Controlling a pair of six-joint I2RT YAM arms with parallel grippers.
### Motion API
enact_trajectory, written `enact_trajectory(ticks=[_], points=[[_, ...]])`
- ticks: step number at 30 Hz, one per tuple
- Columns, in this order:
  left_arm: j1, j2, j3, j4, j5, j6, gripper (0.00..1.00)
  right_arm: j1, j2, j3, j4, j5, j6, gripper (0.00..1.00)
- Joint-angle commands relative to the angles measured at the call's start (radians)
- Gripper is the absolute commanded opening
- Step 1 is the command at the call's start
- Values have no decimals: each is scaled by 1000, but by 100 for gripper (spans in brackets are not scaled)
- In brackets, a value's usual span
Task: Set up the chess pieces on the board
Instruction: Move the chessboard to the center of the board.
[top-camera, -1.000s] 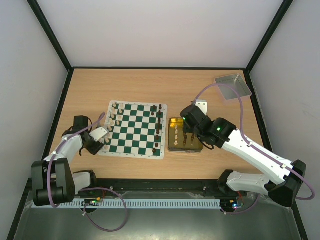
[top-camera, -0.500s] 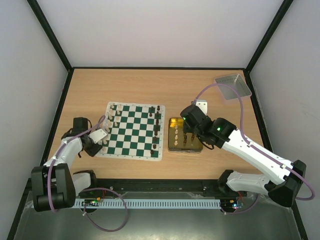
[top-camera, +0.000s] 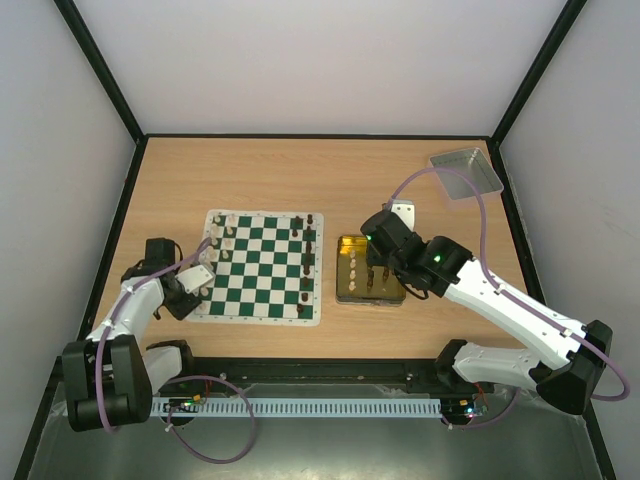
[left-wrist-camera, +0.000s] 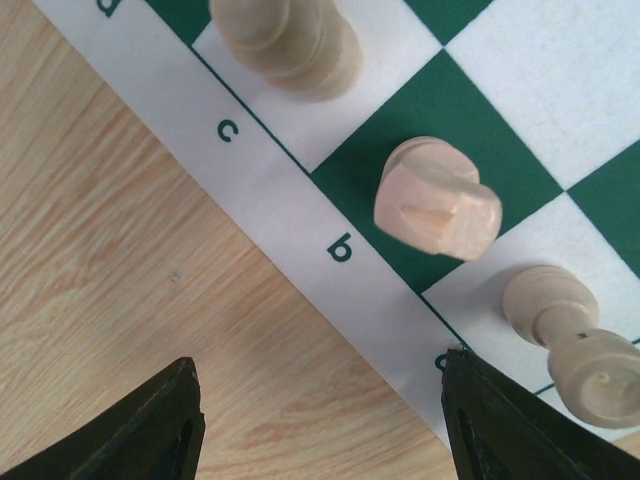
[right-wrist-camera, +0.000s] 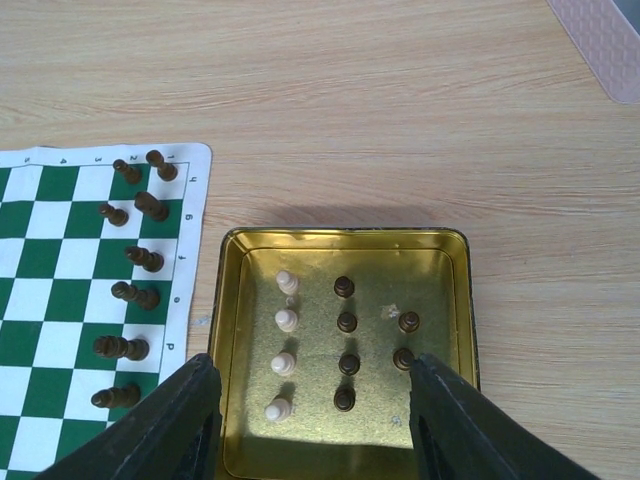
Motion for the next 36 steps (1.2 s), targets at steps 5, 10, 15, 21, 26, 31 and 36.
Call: enact_trajectory(ticks=[5,10,15,21,26,31,36], points=[[9,-1,-17,-167,-17,38,68,-6,-9,-9,8,5,-14,49],[14,-18,-18,-161,-10,30,70,-6,-5,-3,7,10,-17,49],[20,-28,-14,-153,-9,22,72,-8,-6,-8,9,10,-15,49],[45,-30,-5,-139,-13,28,73,-8,-15,-16,11,10,-12,49],[71,-21,14,-131,-14,36,72,-8,-20,-21,10,11,-11,49],[84,-8,51,-148,11,32,73,-9,-22,-30,16,11,-10,50],[85,-9,91,-189,63,23,73,-9,-24,-36,19,13,-11,49]])
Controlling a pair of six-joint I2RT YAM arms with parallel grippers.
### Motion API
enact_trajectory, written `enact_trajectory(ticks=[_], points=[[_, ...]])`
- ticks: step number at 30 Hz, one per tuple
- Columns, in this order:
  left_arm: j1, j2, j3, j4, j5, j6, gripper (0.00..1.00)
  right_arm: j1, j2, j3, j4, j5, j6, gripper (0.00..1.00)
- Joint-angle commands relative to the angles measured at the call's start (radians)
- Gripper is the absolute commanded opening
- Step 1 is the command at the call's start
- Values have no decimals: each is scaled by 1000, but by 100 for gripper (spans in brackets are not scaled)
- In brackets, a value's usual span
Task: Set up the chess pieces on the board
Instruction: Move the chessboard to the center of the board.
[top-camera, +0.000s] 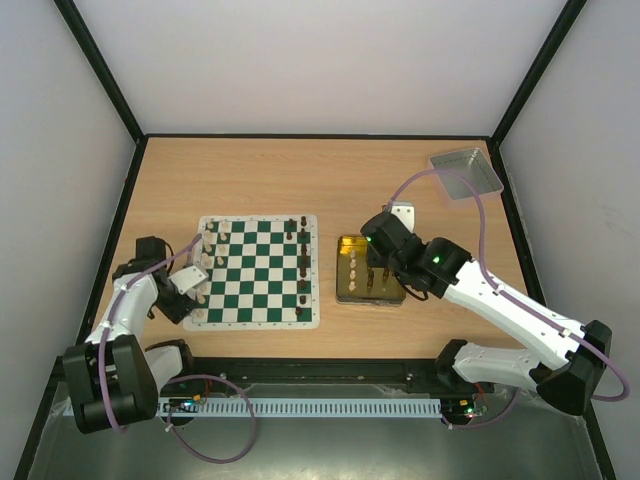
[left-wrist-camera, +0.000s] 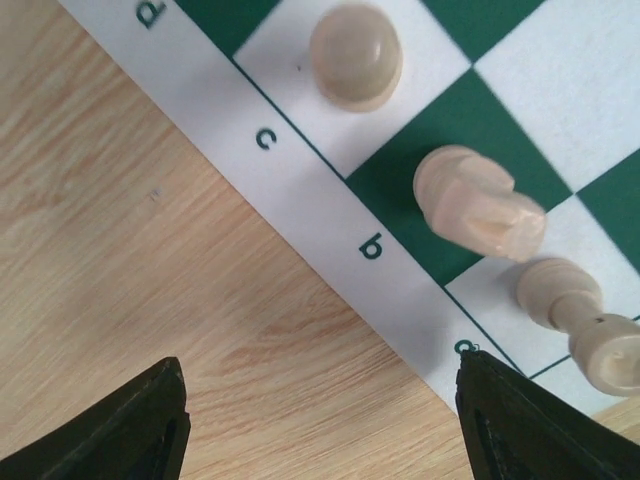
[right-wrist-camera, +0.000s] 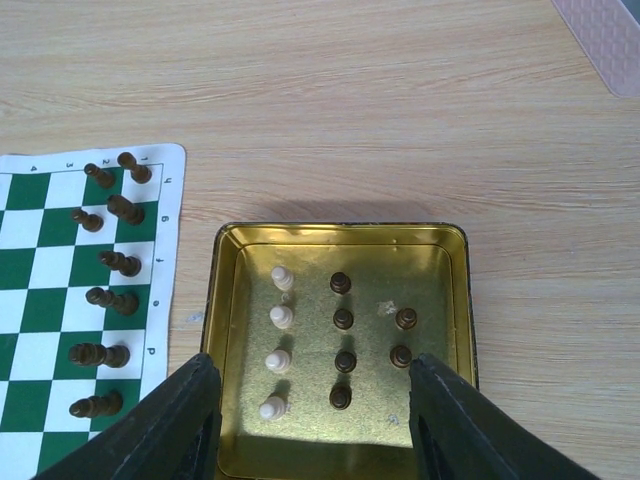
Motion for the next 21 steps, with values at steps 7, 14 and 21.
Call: enact_trajectory(ticks=[7,14,21], points=[[6,-16,66,-97,45,15,73,-7,-16,-10,8,15,-9,49],[72,-41,77,-91,9,69,71,-8,-12,-19,14,2,-11,49],[203,-19,153,-89,49,108,69,-8,32,-6,34,-60,-35,48]])
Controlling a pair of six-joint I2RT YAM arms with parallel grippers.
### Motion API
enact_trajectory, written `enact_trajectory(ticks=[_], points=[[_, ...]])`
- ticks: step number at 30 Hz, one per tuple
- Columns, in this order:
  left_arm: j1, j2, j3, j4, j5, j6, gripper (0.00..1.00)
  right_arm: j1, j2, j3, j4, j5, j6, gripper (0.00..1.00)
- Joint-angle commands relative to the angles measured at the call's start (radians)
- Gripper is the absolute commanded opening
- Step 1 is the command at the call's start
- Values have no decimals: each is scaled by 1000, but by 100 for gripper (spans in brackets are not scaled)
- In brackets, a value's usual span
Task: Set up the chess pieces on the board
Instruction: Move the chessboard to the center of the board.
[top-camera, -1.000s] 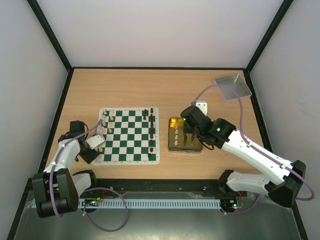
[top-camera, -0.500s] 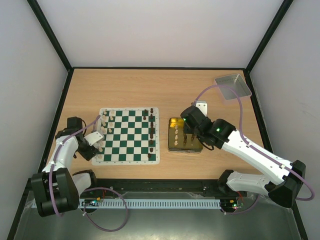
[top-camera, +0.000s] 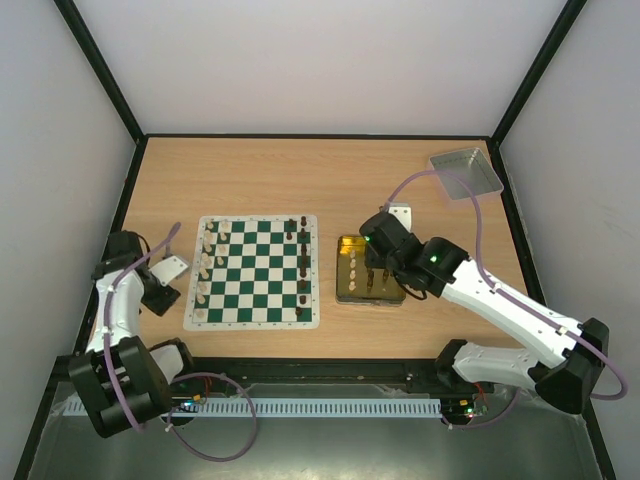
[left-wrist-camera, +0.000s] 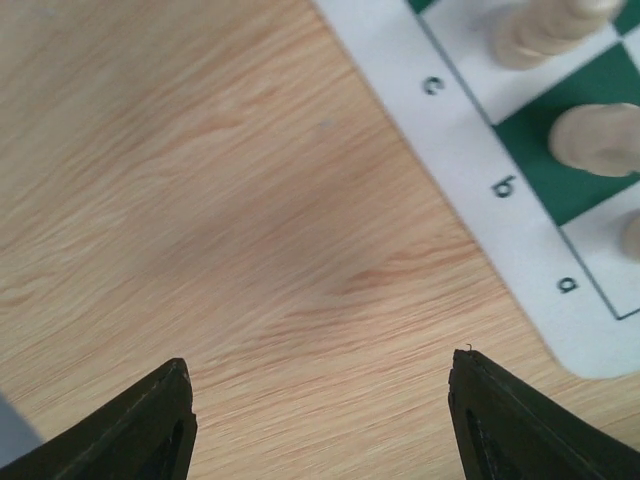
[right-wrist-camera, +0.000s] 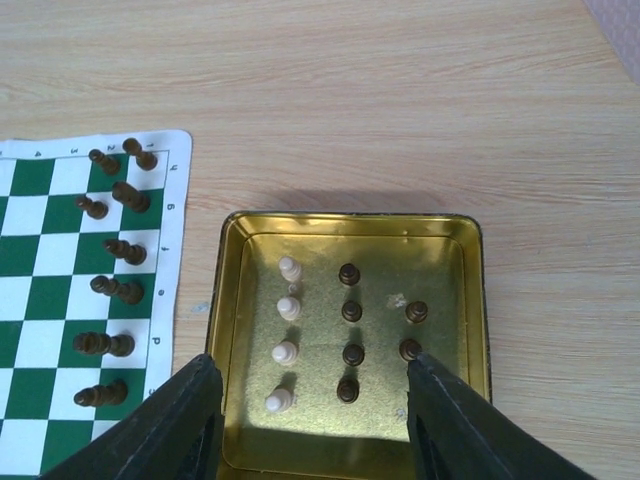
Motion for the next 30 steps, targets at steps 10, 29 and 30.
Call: enact_trajectory(ticks=[10,29,30], points=[[70,64,322,-117,247,-163,73,23,200,126,84,-211,-63,49],[68,71,437,-16,558,-475,97,261,915,829,-27,-277,-97,61],[69,66,438,-10,566,-490,98,263,937,848,-26,-284,-93,62]])
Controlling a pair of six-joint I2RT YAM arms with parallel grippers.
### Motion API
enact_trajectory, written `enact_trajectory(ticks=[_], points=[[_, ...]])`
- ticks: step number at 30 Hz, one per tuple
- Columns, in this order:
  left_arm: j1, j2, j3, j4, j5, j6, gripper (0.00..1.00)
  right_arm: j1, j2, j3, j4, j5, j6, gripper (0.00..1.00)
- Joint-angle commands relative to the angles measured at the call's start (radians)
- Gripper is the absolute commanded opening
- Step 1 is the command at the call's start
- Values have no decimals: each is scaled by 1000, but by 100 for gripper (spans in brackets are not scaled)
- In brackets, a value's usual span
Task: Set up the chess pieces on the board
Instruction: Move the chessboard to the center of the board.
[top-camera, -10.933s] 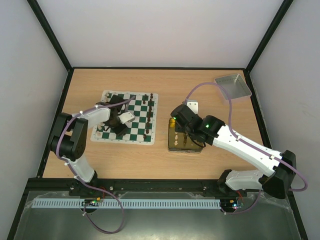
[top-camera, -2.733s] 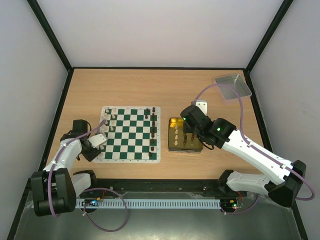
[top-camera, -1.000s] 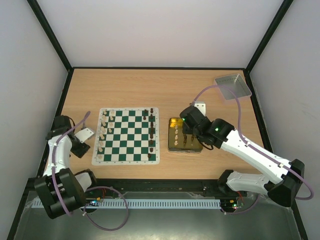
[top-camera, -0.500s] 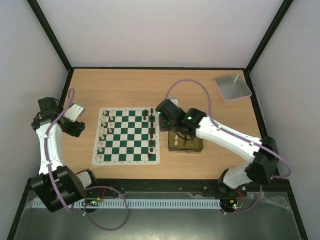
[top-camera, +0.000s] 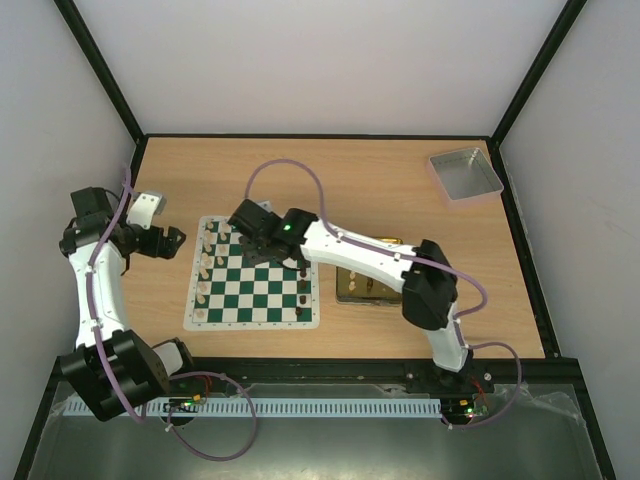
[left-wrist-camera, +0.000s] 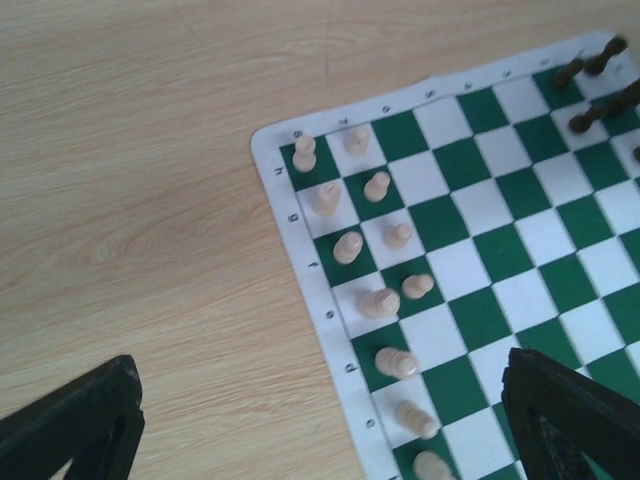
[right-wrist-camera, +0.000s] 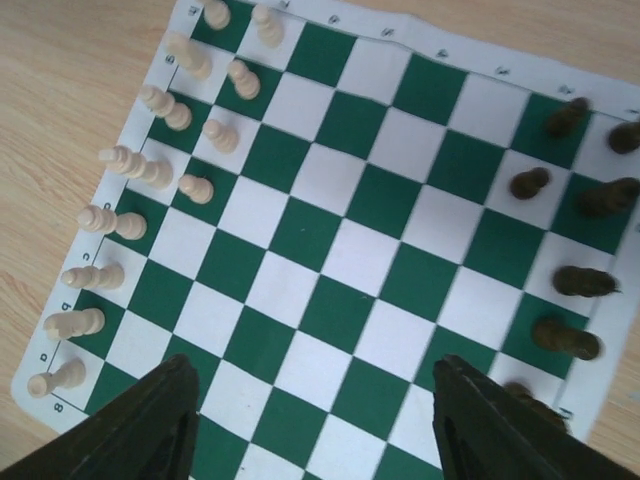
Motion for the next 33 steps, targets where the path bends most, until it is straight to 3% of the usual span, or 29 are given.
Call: enact_trajectory(ticks=[1,7,19,33], points=[[4,-30,31,37,104,-103,99,19,96,107,-54,-38,-11,62],[3,-60,16,62,139,-154,99,19,229,196,-86,-46,-10,64],[2,-72,-30,40,149,-133,99,19,478,504,-345,-42,-103,66],[2,-86,-64,41,166,-112,99,9,471,443,-360,-90,-118,66]])
